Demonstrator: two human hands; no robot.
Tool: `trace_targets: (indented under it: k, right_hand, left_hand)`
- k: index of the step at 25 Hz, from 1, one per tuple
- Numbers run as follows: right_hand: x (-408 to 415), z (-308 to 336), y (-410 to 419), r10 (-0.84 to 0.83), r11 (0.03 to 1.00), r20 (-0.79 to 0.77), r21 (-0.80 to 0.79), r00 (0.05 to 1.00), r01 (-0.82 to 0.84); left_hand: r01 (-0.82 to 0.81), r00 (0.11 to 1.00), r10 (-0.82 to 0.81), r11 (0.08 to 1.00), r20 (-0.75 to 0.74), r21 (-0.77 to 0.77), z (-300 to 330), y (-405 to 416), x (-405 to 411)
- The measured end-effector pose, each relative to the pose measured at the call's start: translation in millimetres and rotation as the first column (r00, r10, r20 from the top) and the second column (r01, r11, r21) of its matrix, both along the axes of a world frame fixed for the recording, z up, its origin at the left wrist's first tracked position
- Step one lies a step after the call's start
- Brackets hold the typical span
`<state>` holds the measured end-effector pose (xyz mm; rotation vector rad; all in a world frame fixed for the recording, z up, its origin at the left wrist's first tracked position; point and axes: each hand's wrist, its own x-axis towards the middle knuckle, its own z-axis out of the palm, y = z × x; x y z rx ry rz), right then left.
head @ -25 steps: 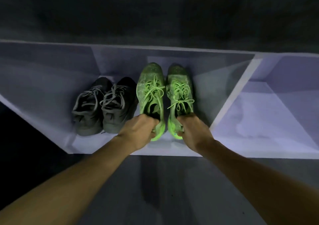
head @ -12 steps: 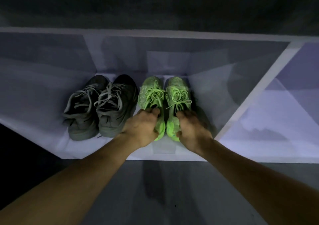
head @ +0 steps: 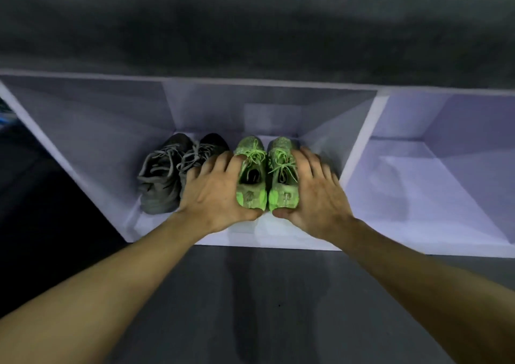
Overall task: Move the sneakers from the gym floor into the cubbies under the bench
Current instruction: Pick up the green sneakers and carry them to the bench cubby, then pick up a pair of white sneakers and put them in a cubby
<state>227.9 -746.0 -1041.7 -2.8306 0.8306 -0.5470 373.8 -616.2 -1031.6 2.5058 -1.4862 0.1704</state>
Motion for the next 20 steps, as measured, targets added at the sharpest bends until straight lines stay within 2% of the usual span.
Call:
trace_targets:
  k: [5,11,15,20]
  right_hand:
    - [-50,58,45,0.027,0.995,0.052,-0.096,0.998,-0.022]
    - [-98,173,79,0.028,0.967,0.136,-0.254,0.990,0.007]
    - [-108,281,78,0.042,0.949,0.209,-0.315,0.977,0.026]
    - [-128,469,82,0.032,0.926,0.215,-0.375,0.976,0.052]
  left_hand:
    - [0.006,0.997,0.002,0.995,0.081,-0.104,63,57,-36]
    - [0.050,0.969,0.014,0.967,0.248,-0.250,186,100,-64]
    - [0.065,0.945,0.040,0.949,0.323,-0.308,296,107,-73]
    - [0.074,0.932,0.057,0.938,0.358,-0.339,485,118,-88]
